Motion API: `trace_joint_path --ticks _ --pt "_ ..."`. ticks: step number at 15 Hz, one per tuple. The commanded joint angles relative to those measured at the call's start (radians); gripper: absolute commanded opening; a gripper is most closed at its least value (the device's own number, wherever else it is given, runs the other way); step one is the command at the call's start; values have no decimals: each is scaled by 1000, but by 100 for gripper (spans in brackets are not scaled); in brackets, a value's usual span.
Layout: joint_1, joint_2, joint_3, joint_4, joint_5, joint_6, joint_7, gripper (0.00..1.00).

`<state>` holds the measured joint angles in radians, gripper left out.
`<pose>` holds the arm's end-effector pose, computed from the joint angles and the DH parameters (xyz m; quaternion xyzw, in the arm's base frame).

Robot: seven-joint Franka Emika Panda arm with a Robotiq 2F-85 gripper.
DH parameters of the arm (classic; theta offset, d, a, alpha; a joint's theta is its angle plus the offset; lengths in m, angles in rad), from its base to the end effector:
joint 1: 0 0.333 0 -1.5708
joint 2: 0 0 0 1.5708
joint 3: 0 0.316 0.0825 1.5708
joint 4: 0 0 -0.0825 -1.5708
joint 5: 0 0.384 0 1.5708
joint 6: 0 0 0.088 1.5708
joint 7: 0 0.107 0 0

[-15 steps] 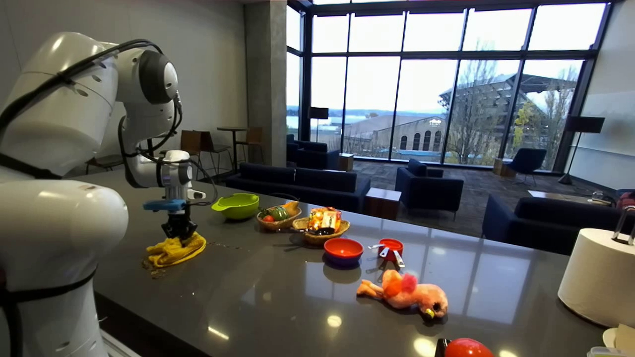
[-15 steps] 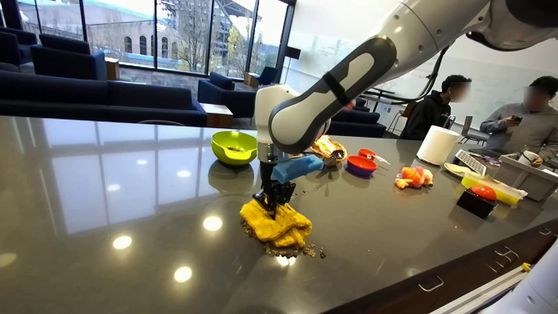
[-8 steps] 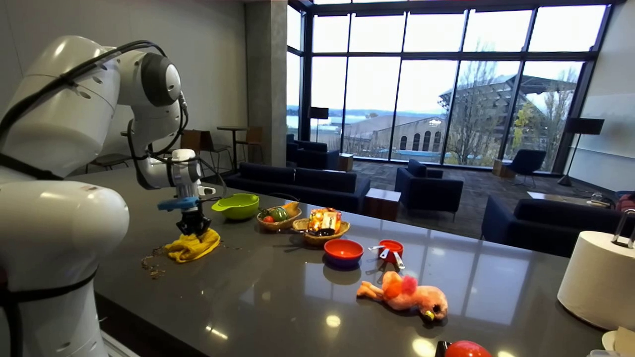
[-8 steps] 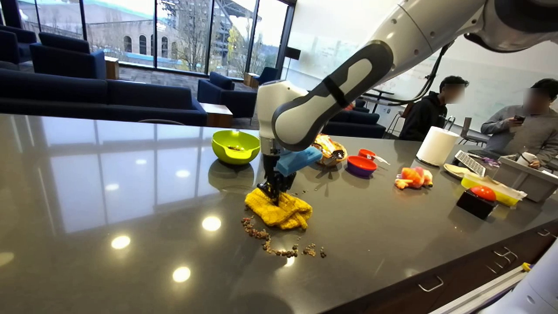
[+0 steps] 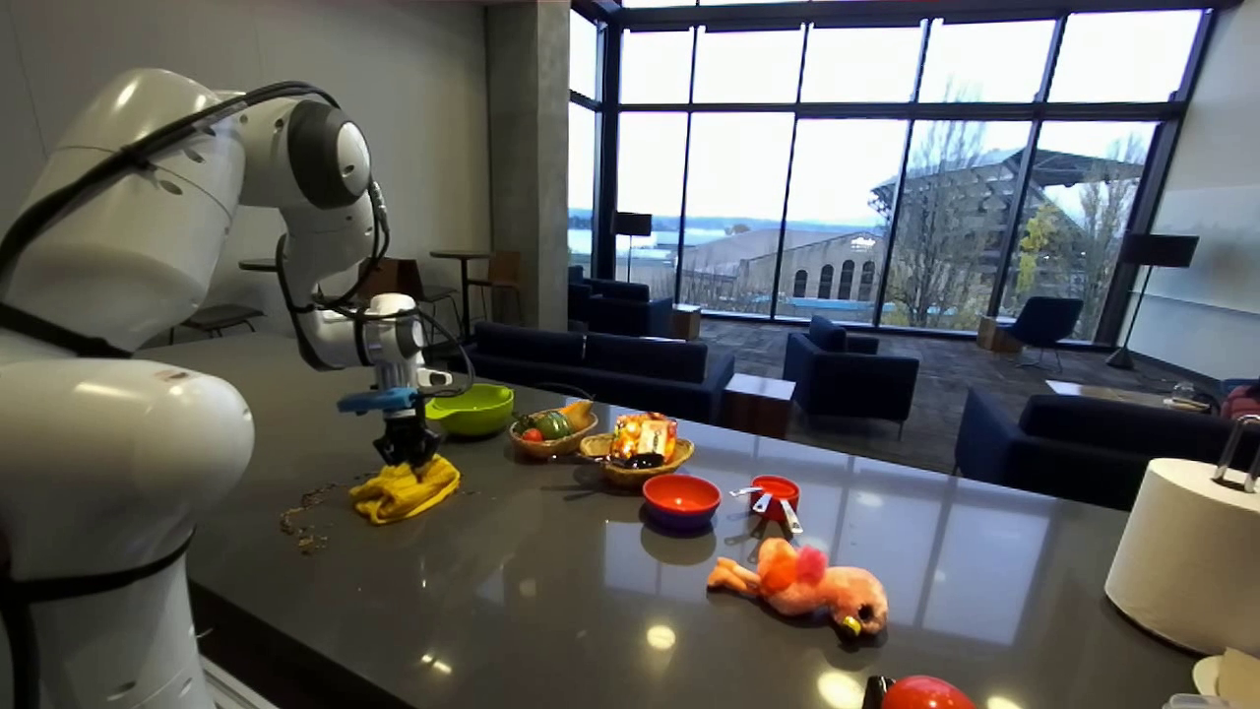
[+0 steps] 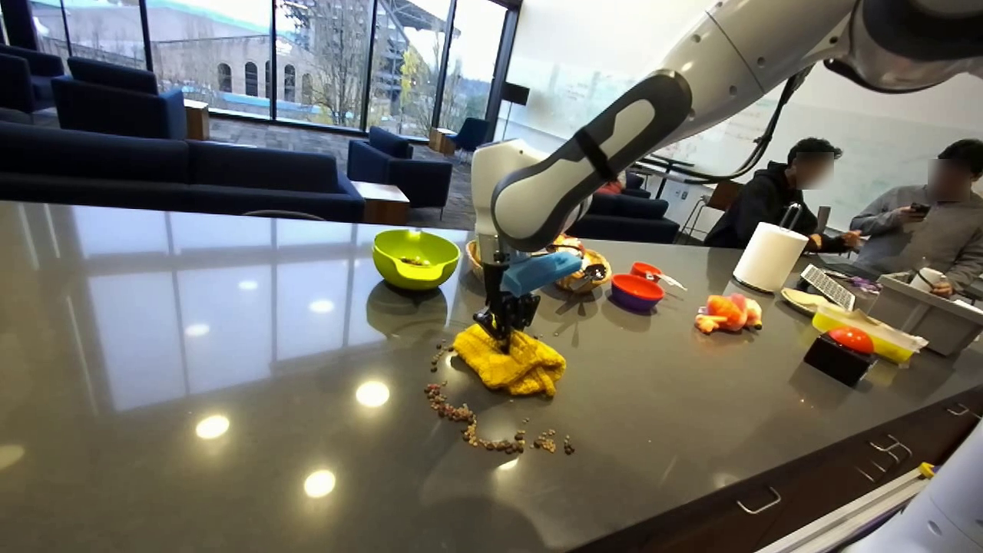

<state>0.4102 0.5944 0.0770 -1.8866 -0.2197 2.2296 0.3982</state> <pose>0.5386 0.2766 0.1716 0.9839 0.1174 -0.0870 0.1027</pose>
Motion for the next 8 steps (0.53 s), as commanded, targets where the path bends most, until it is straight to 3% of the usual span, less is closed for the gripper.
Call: trace_joint_path --ticks 1,8 --pt "-21 -76 17 -60 37 -30 -7 4" --pt "-51 -157 -10 -81 17 -29 10 4"
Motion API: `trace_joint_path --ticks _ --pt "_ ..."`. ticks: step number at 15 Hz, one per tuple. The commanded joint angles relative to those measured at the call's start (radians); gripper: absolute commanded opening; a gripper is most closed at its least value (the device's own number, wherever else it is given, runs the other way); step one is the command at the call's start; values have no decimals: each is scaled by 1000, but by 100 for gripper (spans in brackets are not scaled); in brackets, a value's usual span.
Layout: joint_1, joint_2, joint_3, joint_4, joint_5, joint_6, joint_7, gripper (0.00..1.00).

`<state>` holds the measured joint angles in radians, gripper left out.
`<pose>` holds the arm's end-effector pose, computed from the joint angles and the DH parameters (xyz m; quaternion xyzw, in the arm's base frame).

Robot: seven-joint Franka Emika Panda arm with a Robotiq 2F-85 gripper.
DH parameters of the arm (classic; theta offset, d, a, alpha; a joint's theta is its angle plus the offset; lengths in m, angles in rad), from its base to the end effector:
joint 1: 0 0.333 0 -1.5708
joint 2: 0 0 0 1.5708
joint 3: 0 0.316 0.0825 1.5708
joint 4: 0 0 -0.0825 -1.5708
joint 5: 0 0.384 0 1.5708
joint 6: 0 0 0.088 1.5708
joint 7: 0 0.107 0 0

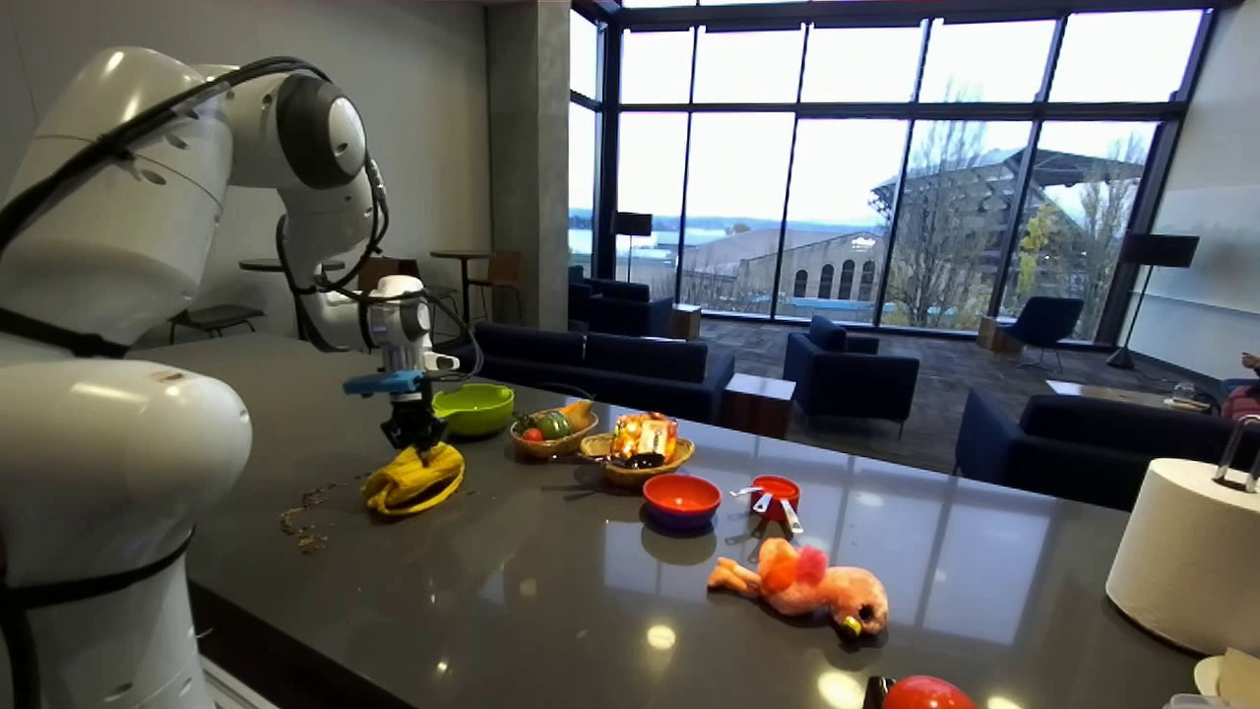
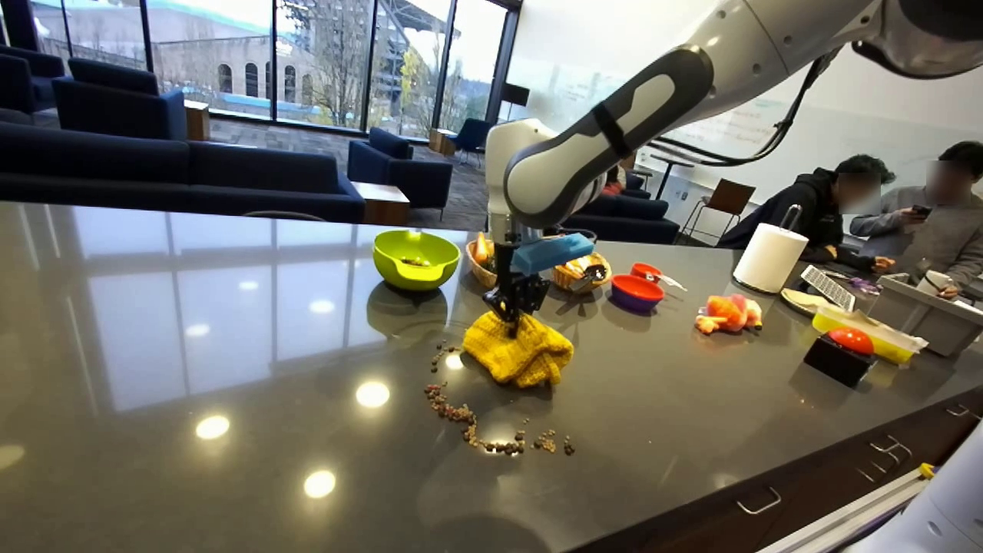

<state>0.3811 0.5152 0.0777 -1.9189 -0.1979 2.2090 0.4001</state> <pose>0.5434 0.2597 0.2062 0.9881 0.0935 -0.0781 0.0938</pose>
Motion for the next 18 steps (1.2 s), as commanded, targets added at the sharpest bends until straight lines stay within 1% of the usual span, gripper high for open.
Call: trace_joint_path --ticks 1,5,9,13,16,18 --pt "-30 -95 -18 -55 -12 -8 12 4" --pt "-69 -152 -53 -74 -41 2 31 4" --pt "-107 -171 -93 -96 -96 11 51 4" --pt "-142 -147 -134 -123 -169 51 70 4" --pt "-168 -114 -154 -133 -186 77 69 4" --pt "-182 -92 -163 -140 -178 89 63 4"
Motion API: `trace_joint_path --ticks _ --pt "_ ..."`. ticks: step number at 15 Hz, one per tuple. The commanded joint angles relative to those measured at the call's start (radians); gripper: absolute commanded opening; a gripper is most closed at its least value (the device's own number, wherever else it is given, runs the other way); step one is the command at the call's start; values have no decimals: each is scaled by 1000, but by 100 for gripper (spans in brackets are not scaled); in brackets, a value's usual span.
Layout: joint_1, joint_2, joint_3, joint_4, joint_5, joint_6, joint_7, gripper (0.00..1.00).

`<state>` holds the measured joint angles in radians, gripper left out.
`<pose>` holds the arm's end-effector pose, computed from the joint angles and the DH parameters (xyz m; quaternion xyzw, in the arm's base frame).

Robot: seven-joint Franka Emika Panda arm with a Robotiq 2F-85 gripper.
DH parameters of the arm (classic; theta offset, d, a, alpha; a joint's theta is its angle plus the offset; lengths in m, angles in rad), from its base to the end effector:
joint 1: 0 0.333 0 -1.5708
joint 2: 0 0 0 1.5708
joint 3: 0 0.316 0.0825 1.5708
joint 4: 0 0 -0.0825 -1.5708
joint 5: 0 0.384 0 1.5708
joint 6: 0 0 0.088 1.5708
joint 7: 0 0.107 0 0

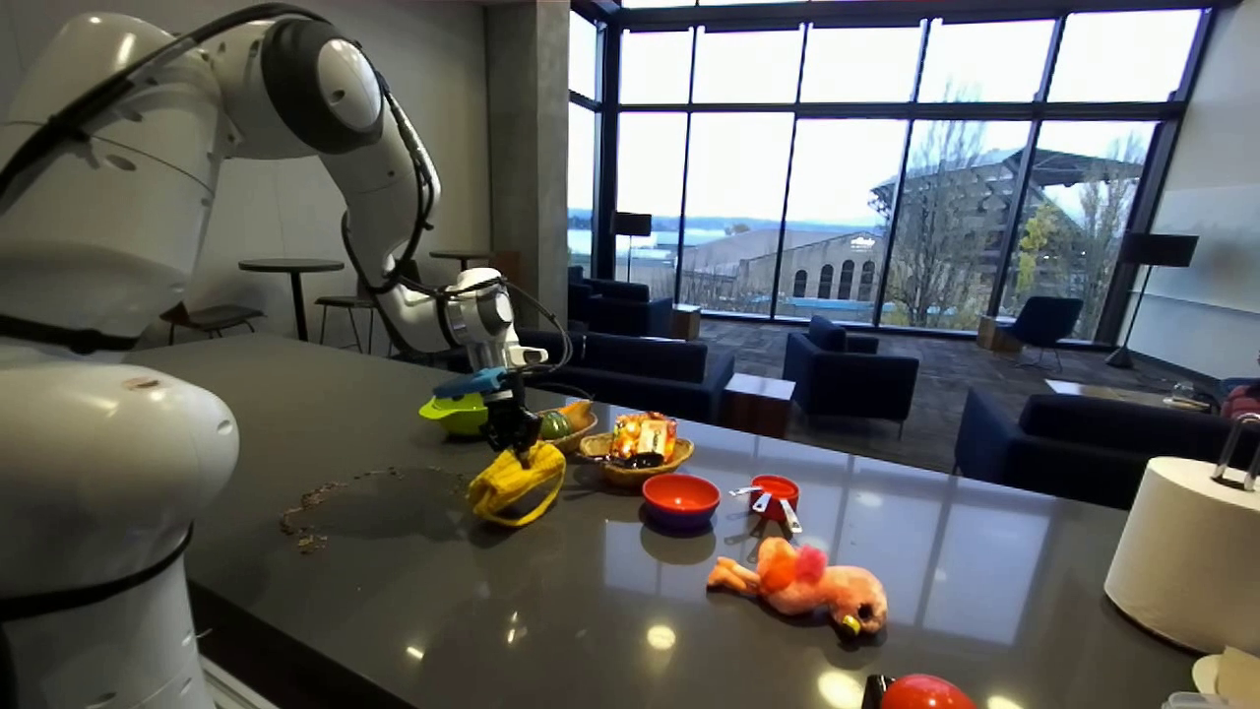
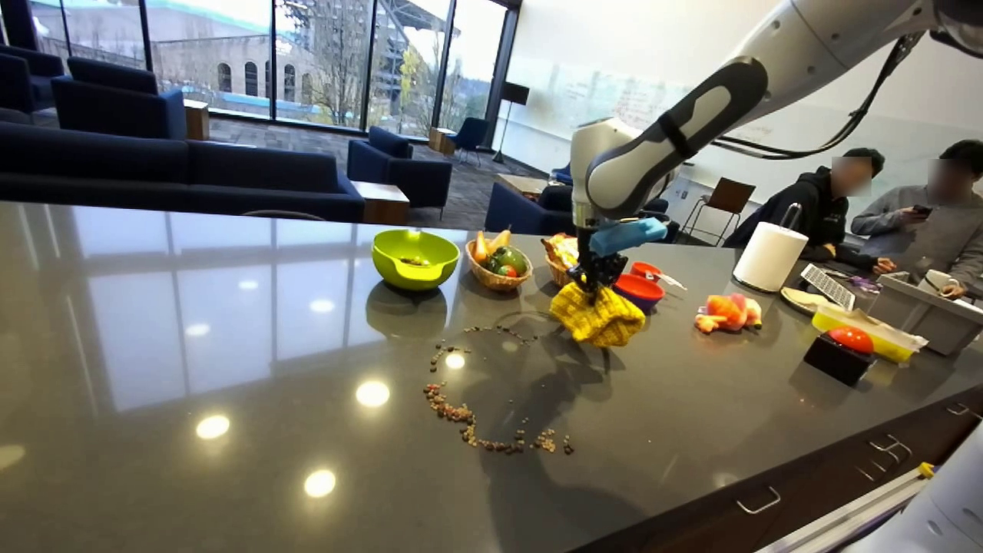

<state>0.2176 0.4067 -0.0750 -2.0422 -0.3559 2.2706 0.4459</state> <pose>0.5738 0.0740 0.2288 0.9860 -0.0220 -0.0443 0.1593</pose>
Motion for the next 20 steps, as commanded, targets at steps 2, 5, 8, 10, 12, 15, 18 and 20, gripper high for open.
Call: trace_joint_path --ticks 2,5,8,10,12,15,18,20 --pt "-28 45 -15 -26 -9 44 14 4" --pt "-34 99 -6 -34 19 82 5 4" --pt "-25 147 20 -33 68 106 -9 4" --pt "-10 145 42 -29 92 106 -7 4" --pt "6 142 71 -28 117 108 -7 4" --pt "36 141 115 -21 156 117 -14 4" --pt "70 154 154 2 190 127 -27 4" --pt "89 160 182 13 210 140 -44 4"
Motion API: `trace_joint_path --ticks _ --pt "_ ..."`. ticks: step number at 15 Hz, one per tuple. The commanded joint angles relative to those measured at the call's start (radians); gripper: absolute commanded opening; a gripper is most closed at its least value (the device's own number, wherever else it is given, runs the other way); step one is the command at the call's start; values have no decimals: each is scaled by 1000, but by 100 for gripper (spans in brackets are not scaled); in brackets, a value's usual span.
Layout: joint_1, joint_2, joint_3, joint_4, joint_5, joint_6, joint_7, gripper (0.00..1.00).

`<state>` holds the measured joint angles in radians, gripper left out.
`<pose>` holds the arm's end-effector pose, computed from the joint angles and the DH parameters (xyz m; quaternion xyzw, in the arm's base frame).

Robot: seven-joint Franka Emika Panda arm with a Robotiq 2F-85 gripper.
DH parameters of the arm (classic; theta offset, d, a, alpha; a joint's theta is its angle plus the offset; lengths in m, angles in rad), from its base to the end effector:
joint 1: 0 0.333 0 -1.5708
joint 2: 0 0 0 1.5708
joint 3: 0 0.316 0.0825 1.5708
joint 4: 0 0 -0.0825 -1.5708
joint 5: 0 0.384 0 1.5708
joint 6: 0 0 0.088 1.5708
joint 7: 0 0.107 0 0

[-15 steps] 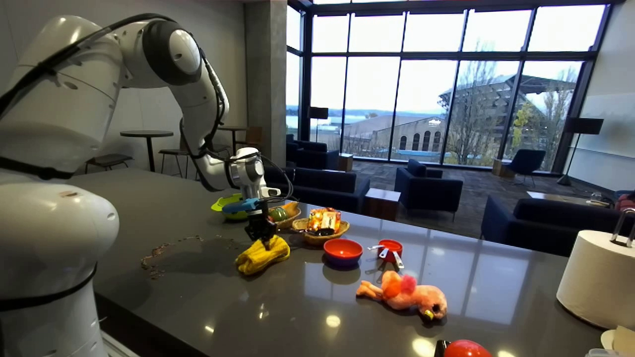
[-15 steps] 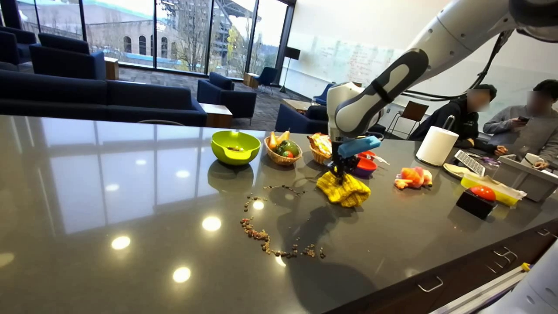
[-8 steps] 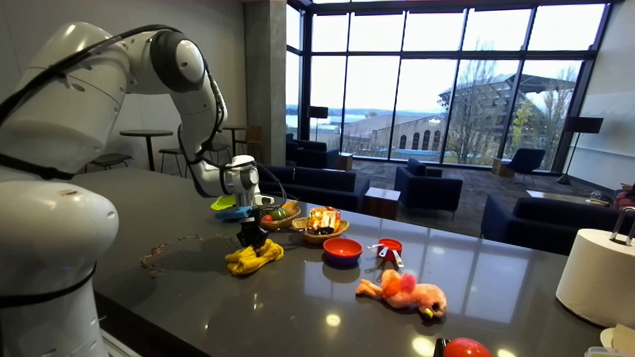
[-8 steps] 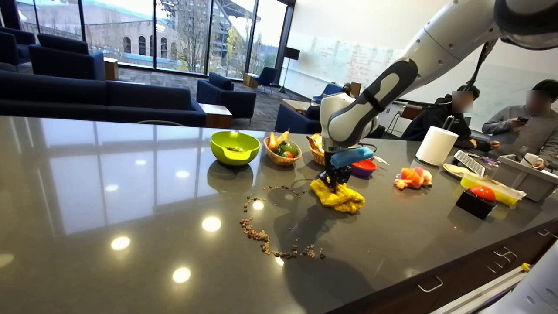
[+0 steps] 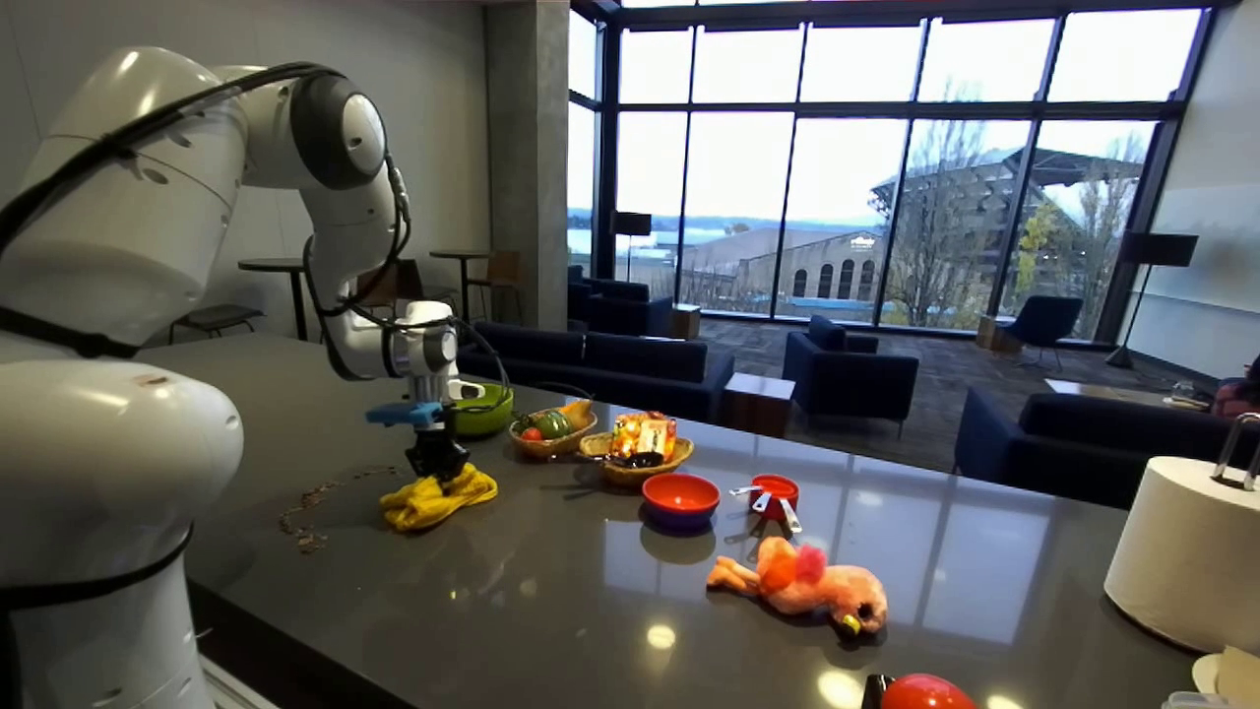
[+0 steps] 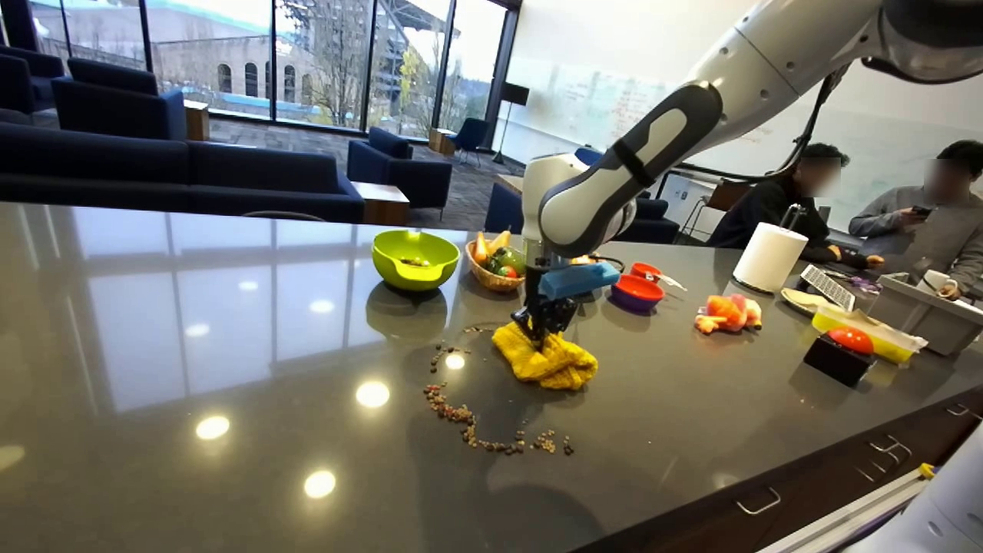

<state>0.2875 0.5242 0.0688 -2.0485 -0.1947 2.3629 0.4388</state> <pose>0.5350 0.1971 0.1639 0.9933 0.0322 -0.0779 0.0795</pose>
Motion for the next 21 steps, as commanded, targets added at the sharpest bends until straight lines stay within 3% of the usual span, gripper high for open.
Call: trace_joint_path --ticks 1,8,15,21 --pt "29 49 52 30 59 53 -45 4" --pt "79 77 112 98 107 67 -118 4" --pt "122 22 46 133 14 15 -99 4" --pt "107 -21 -4 169 -41 -97 -91 4"
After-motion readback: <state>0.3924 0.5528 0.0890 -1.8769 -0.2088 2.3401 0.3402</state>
